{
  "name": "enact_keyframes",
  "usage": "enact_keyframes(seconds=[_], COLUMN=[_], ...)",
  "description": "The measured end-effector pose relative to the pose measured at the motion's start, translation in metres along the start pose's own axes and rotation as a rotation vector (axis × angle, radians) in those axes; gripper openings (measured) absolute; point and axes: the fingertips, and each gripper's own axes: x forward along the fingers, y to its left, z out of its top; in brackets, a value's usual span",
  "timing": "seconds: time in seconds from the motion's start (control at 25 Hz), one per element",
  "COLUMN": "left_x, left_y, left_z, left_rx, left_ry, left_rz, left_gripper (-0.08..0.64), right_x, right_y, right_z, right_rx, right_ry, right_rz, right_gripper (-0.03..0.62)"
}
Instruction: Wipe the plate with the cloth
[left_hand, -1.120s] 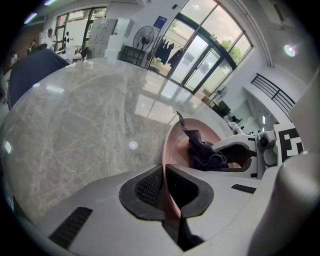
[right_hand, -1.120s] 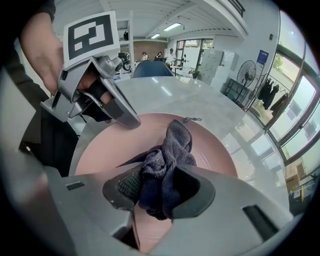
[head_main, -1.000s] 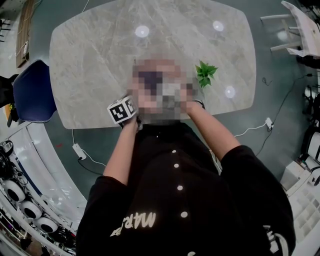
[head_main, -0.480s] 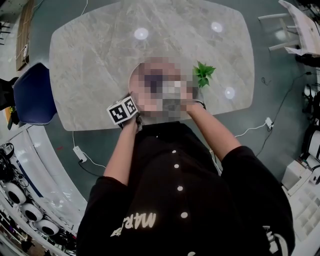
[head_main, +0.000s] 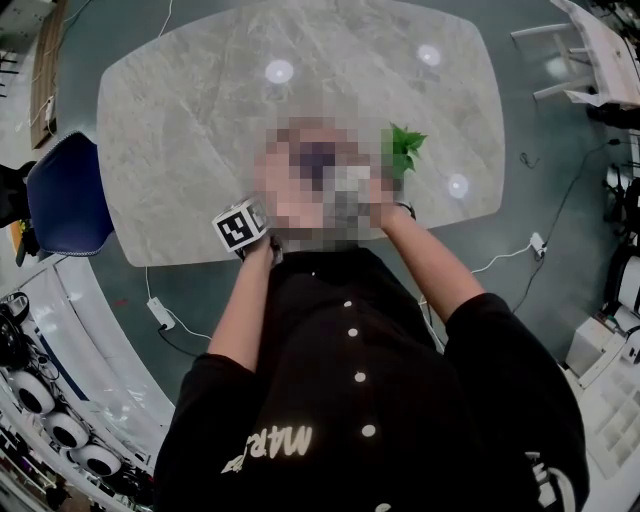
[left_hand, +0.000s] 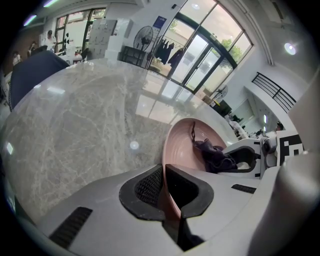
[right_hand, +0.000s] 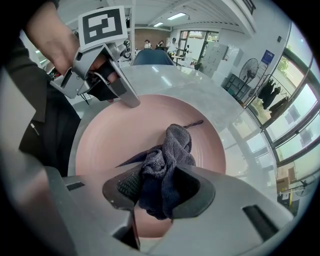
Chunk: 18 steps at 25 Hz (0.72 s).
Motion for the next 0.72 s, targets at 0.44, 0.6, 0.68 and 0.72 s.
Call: enact_keyframes(seconds=[0.44, 0.6, 0.68, 0.72], left_x=[-0.002, -0.003, -0.003, -0.003], left_y=[-0.001, 0.001, 0.001, 0.001], left_z=[0.0, 0.0, -0.001, -0.002], left_rx=[0.001, -0.003, -0.006, -0.007], left_ry=[-0.011, -0.008, -0.006, -0.005], left_rz=[0.005, 0.001, 0.0, 0.0], left_gripper=[0.032, 0.032, 0.032, 0.032], right_x=[-0.009, -0.011, -0.011, -0.011], right_y=[-0.005, -0.006, -0.006, -0.006], right_z=[-0.027, -0.033, -0.036, -0.038], right_rx=[-0.046, -0.084, -0.133, -0.168], right_ry=[0.127, 0.176, 0.207, 0.231], right_rz=[-0.023, -0.033, -0.044, -0.052], right_gripper=[0.143, 0.141, 0.141, 0.141])
